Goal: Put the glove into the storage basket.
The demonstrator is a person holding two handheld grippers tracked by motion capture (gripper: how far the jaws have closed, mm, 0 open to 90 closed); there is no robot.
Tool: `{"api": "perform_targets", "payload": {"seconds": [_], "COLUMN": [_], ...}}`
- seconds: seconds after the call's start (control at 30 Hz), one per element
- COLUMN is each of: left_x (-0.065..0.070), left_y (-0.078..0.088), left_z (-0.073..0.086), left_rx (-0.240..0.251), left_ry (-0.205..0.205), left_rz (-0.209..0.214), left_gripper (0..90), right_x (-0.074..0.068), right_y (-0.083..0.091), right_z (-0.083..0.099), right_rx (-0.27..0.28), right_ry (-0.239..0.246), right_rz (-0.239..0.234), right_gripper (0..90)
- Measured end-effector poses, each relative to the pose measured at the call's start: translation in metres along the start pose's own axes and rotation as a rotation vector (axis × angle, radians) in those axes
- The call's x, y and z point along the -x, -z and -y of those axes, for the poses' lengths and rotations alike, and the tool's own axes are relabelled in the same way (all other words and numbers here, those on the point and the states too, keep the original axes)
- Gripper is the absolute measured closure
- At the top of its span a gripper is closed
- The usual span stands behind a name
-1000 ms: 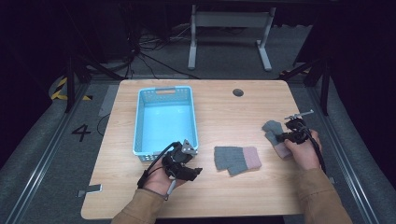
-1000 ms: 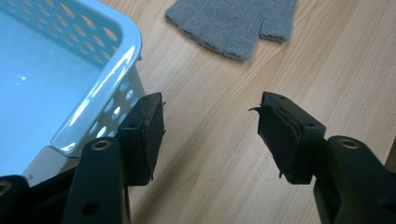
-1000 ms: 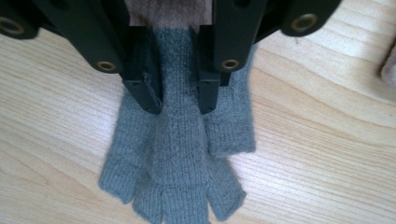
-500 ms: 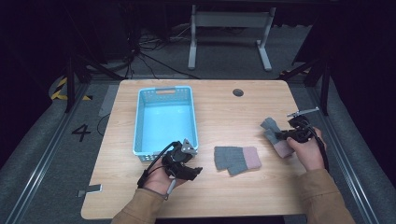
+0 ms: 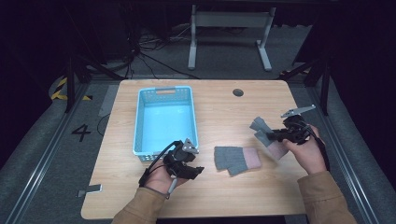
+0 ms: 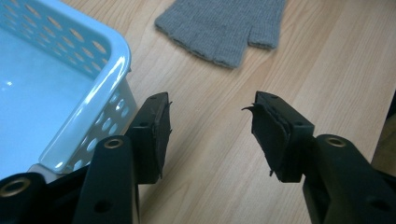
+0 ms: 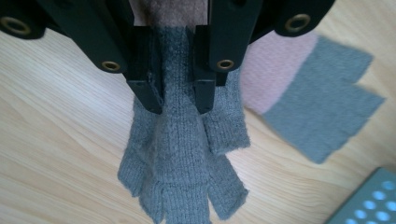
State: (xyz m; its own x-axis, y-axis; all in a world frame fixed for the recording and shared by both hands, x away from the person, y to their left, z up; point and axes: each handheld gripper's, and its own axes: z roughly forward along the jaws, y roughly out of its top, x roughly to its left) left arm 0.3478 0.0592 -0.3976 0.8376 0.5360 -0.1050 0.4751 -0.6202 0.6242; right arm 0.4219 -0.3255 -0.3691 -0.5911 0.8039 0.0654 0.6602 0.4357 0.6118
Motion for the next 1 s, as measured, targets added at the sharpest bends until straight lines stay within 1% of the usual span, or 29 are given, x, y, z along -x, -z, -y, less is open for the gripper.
{"api": "perform_targets", "payload": {"seconds": [0.07, 0.1, 0.13, 0.17, 0.27, 0.3, 0.33, 0.47, 0.53, 0.57, 0.63, 0.67, 0.7, 0.8, 0.87, 0.93, 1.0], "left_x": [0.000, 0.000, 0.000, 0.001, 0.001, 0.001, 0.001, 0.001, 0.001, 0.001, 0.001, 0.000, 0.000, 0.002, 0.003, 0.003, 0.003], "left_y": [0.000, 0.000, 0.001, 0.001, 0.001, 0.001, 0.001, 0.001, 0.000, 0.000, 0.000, -0.001, -0.001, -0.004, -0.006, -0.006, -0.006], "left_z": [-0.001, -0.001, -0.002, -0.002, -0.004, -0.004, -0.004, -0.006, -0.007, -0.008, -0.009, -0.009, -0.010, -0.011, -0.011, -0.012, -0.012], "left_rx": [0.003, 0.006, 0.010, 0.014, 0.022, 0.025, 0.025, 0.032, 0.030, 0.038, 0.038, 0.035, 0.039, 0.039, 0.038, 0.046, 0.053], "left_ry": [-0.001, -0.005, -0.011, -0.013, -0.015, -0.015, -0.022, -0.027, -0.019, -0.014, -0.008, -0.006, -0.006, -0.026, -0.020, -0.012, 0.000], "left_rz": [0.015, 0.018, 0.022, 0.027, 0.039, 0.044, 0.044, 0.052, 0.058, 0.055, 0.085, 0.087, 0.081, 0.060, 0.049, 0.062, 0.065], "left_gripper": [48.6, 48.6, 47.8, 47.8, 46.0, 45.7, 45.6, 45.0, 44.5, 44.9, 48.5, 48.2, 47.6, 46.5, 45.8, 49.2, 51.5], "right_x": [-0.002, -0.006, -0.012, -0.012, -0.020, -0.024, -0.028, -0.042, -0.047, -0.052, -0.057, -0.059, -0.061, -0.068, -0.072, -0.075, -0.078], "right_y": [0.001, 0.001, 0.001, 0.001, -0.001, -0.001, -0.001, -0.002, -0.003, -0.005, -0.007, -0.009, -0.010, -0.015, -0.018, -0.020, -0.022], "right_z": [-0.001, -0.002, -0.003, -0.003, -0.004, -0.005, -0.006, -0.008, -0.009, -0.009, -0.009, -0.008, -0.008, -0.007, -0.007, -0.007, -0.006], "right_rx": [-0.001, -0.001, -0.003, -0.003, -0.010, -0.015, -0.017, -0.023, -0.027, -0.032, -0.042, -0.045, -0.051, -0.059, -0.062, -0.069, -0.073], "right_ry": [0.009, 0.029, 0.066, 0.066, 0.111, 0.130, 0.142, 0.200, 0.218, 0.237, 0.260, 0.276, 0.285, 0.320, 0.334, 0.347, 0.361], "right_rz": [-0.006, -0.017, -0.034, -0.034, -0.052, -0.068, -0.076, -0.112, -0.122, -0.133, -0.141, -0.148, -0.157, -0.170, -0.180, -0.189, -0.197], "right_gripper": [76.4, 76.4, 76.4, 76.4, 76.4, 76.4, 76.4, 76.2, 76.1, 76.0, 76.0, 75.9, 75.8, 75.7, 75.7, 75.7, 75.6]}}
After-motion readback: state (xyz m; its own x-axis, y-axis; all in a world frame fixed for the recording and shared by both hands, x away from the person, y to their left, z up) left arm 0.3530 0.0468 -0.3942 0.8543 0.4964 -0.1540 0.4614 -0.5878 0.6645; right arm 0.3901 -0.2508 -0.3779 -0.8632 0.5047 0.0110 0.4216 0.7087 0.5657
